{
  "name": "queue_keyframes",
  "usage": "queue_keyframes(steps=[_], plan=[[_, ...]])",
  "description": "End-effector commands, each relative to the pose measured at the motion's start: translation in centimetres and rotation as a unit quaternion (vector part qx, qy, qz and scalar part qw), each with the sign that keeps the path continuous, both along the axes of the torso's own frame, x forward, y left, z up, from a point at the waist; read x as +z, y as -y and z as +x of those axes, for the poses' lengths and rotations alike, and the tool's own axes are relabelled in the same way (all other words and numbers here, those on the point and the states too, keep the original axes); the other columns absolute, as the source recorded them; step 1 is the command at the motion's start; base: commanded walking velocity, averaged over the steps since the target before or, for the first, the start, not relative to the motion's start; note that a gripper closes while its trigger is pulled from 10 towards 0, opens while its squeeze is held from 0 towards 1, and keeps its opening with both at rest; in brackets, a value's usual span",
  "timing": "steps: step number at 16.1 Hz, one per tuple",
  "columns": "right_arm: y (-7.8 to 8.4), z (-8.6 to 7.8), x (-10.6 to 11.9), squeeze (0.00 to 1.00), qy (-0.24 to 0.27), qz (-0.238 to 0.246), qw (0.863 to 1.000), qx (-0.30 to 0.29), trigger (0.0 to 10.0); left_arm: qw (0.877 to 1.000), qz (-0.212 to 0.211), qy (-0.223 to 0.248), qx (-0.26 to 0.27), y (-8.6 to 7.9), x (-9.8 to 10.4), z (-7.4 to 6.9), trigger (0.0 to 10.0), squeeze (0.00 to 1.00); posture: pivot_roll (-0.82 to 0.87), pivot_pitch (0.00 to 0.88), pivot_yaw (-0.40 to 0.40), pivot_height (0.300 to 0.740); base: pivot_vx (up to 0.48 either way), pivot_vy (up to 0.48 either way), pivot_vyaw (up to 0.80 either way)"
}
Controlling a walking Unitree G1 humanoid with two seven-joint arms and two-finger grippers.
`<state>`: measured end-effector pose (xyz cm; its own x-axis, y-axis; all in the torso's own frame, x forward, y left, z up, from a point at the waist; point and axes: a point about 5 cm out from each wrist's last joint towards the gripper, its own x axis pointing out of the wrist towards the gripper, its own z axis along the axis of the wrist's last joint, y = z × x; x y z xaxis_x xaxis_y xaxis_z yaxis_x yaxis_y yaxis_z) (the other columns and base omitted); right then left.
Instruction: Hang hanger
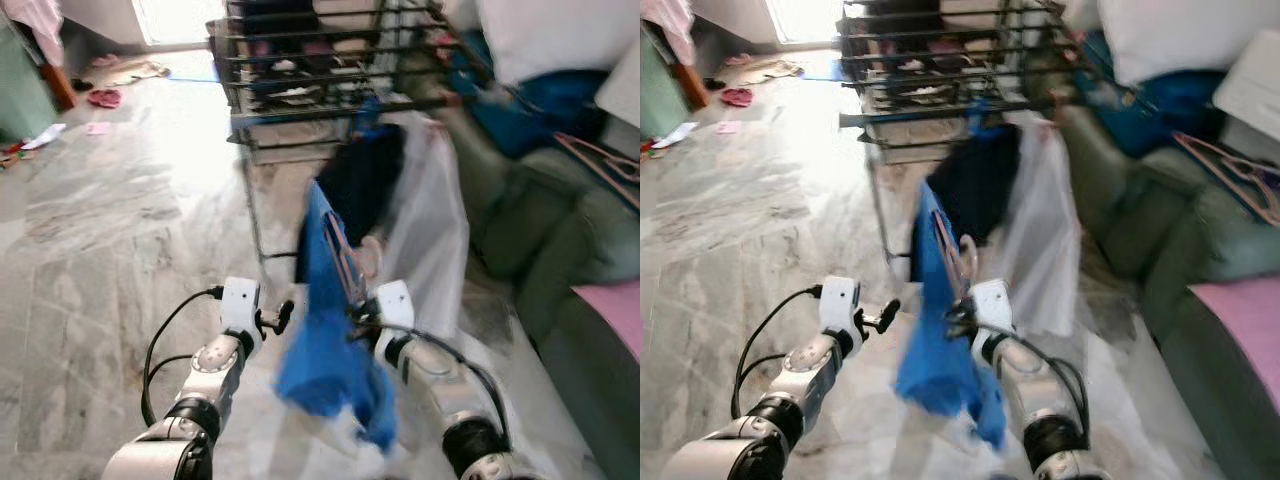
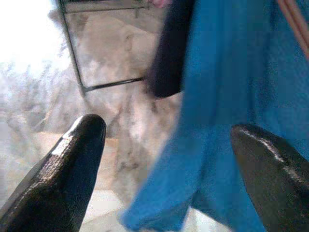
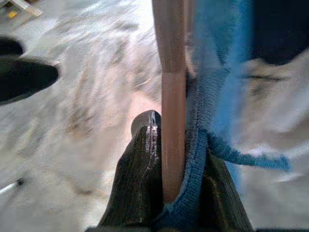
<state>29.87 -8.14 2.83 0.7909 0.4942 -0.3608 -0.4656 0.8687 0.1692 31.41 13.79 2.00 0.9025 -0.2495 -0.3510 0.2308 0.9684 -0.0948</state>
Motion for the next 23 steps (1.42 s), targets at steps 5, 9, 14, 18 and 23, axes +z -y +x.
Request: queue_keyframes(steps=[5, 9, 14, 18, 23], plan=[[-1.4, 0.7, 1.5, 0.00, 0.019, 0.004, 1.000, 0.023, 10.0, 1.000, 0.003, -0.017, 0.001, -0.2, -0.7, -0.5, 10.0, 0.00, -0.25, 0.115, 0.020, 0.740, 0.251, 0.291, 0.00], [-0.1, 2.1, 2.1, 0.00, 0.019, 0.000, 0.998, -0.067, 10.0, 1.000, -0.006, -0.023, -0.008, 0.4, -0.9, -0.8, 10.0, 0.00, -0.25, 0.115, 0.016, 0.740, 0.000, 0.000, 0.00], [0.3, 3.1, 3.3, 0.00, 0.025, 0.005, 0.996, -0.085, 10.0, 0.999, -0.011, -0.030, -0.015, 0.8, -1.2, -1.1, 10.0, 0.00, -0.25, 0.114, 0.010, 0.740, 0.000, 0.000, 0.00], [2.4, 4.9, 4.2, 0.00, 0.015, -0.039, 0.988, -0.146, 10.0, 0.999, -0.017, -0.028, -0.024, 1.0, -1.2, -1.1, 10.0, 0.00, -0.24, 0.115, 0.011, 0.740, 0.068, 0.000, 0.00], [2.5, 4.8, 4.7, 0.00, 0.029, -0.014, 0.988, -0.151, 10.0, 0.999, -0.035, -0.017, -0.029, 1.3, -0.9, -0.9, 10.0, 0.00, -0.24, 0.111, 0.013, 0.740, 0.375, 0.000, 0.00]])
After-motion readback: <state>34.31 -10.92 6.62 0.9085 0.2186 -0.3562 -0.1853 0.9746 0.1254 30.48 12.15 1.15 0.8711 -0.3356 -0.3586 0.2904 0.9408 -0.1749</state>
